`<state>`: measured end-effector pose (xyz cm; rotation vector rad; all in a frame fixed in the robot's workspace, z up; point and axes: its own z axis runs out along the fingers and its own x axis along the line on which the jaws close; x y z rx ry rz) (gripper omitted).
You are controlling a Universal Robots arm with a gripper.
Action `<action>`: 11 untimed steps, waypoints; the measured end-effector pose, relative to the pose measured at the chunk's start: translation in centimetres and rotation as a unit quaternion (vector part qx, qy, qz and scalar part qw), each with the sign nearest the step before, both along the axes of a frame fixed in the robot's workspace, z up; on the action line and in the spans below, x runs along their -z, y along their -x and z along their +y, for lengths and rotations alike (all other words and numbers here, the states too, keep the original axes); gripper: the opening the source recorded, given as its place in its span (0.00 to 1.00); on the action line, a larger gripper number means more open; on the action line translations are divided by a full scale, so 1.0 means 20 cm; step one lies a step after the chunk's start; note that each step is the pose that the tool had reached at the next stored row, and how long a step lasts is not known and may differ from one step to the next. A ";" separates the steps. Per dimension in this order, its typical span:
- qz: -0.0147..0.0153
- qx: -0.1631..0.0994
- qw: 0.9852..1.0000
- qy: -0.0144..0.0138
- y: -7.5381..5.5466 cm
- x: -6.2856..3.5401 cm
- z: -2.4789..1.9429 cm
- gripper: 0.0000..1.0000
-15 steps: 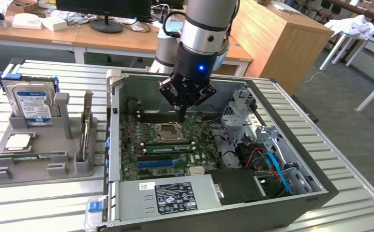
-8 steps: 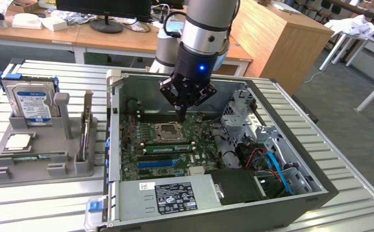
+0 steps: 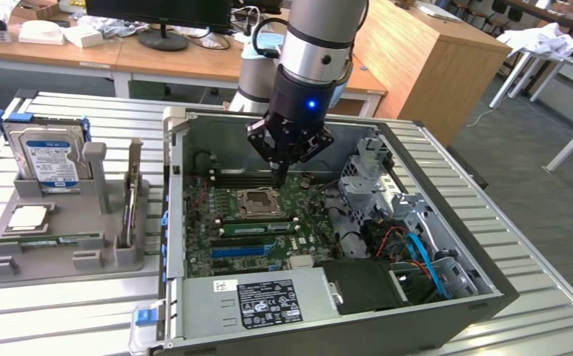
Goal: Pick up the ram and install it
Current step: 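Press down the ram until it locks into place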
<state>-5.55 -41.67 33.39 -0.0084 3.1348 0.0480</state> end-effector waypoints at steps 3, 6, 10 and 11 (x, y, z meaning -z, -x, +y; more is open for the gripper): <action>0.000 0.000 1.000 0.000 0.00 0.000 0.003 0.10; 0.000 0.000 1.000 0.000 0.00 0.000 0.006 0.10; 0.000 0.000 1.000 0.000 0.00 0.001 0.007 0.10; 0.000 0.000 1.000 0.000 0.00 0.001 0.008 0.10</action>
